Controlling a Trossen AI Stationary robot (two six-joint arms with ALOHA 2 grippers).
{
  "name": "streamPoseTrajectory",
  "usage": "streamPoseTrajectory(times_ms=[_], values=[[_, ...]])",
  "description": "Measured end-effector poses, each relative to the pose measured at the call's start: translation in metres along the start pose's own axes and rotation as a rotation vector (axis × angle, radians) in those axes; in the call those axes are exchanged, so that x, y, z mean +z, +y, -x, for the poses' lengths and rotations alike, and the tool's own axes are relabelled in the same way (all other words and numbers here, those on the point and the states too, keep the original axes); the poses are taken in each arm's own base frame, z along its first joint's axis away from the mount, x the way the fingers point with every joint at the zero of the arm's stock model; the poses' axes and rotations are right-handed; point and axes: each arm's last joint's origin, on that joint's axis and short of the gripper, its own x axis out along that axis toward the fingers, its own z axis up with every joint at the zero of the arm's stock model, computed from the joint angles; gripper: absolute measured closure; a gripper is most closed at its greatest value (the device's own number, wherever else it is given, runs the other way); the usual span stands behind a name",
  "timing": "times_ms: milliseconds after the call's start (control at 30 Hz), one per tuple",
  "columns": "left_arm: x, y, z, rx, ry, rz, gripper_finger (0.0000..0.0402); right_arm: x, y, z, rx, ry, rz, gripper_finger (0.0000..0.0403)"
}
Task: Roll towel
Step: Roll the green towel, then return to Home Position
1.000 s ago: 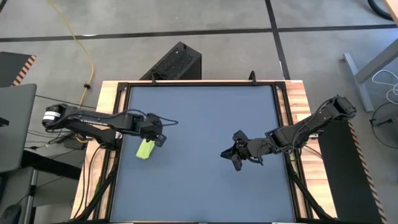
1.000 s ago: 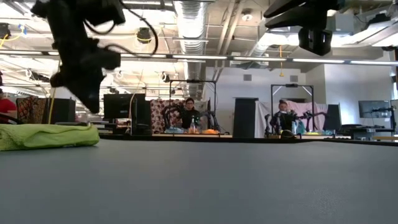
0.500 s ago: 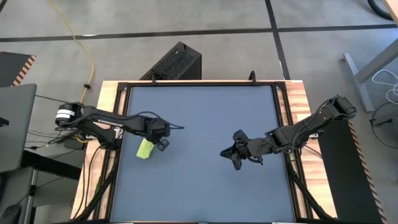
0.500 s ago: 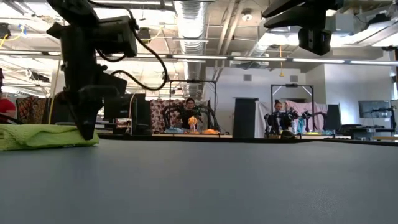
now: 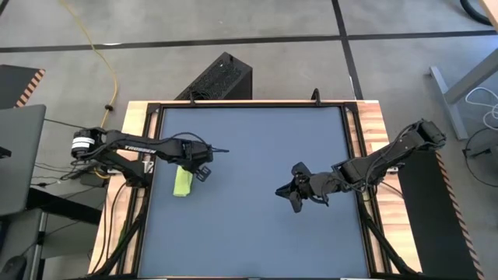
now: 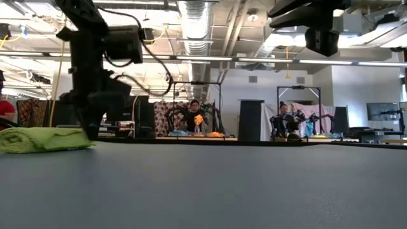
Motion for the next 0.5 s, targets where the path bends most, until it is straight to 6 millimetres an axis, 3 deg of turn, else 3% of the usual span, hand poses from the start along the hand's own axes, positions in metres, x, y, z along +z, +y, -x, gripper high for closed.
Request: streamPoseTrajectory(times_ms=[100, 267, 367, 500], values=[[0.012, -0.002, 0.020, -0.033, -0.073, -0.024, 0.0401, 0.005, -0.003, -0.002, -0.006, -0.011, -0.006, 0.0316], [0.031, -0.003, 0.075, -0.195, -0.292, -0.091, 0.0401, 0.025, -0.012, -0.012, 0.008, -0.059, -0.044, 0.0318], [0.027, -0.006, 0.103, -0.428, -0.432, -0.163, 0.0401, 0.036, -0.016, -0.029, 0.076, -0.094, -0.009, 0.0328], [0.008, -0.009, 0.126, -0.697, -0.615, -0.314, 0.0401, 0.044, -0.021, -0.057, 0.159, -0.153, 0.047, 0.0349]])
